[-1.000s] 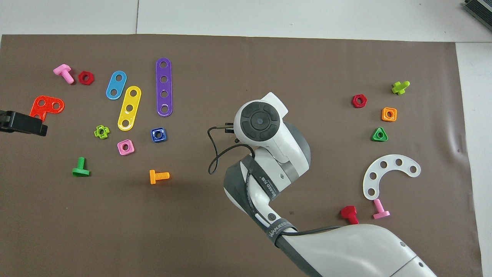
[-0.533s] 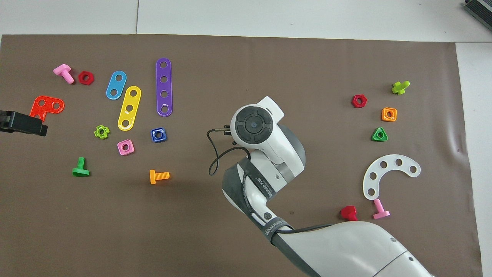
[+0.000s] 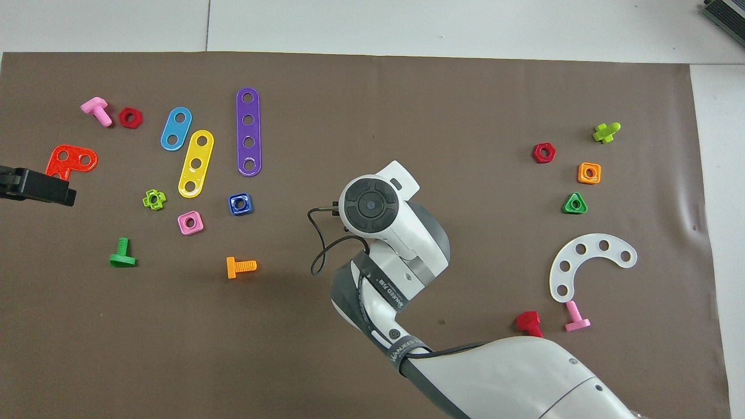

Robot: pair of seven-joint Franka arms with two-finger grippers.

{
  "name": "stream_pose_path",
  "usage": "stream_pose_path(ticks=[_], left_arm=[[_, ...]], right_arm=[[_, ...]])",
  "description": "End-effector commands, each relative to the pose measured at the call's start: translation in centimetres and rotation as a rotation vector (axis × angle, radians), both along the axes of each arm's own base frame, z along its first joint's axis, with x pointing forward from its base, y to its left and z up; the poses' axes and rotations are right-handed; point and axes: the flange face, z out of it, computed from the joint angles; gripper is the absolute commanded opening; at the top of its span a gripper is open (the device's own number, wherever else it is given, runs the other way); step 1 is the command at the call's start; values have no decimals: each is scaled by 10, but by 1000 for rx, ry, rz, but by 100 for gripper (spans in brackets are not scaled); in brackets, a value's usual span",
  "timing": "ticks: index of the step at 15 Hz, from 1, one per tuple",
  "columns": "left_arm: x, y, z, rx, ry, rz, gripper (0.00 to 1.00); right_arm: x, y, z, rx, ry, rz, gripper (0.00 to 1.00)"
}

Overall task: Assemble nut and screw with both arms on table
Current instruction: 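Carry the blue bolt toward the table centre and set it down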

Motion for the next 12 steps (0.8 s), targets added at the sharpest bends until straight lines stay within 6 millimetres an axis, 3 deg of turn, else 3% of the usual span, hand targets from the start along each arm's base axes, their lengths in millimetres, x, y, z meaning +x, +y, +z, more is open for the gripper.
stream_pose_path(ticks=[1, 6, 9, 12], left_arm=[[-7, -1, 2, 15, -12, 3, 100], [0, -1, 2, 14, -53, 42, 100], [4, -3, -12, 14, -51, 47, 100], [10, -23, -41, 13, -67, 61, 99]], right_arm=[[8, -6, 15, 7, -40, -29, 100], [34, -78, 108, 30, -102, -120, 100], [44, -140, 154, 3, -93, -117, 100], [47, -210, 195, -26, -73, -123, 100]])
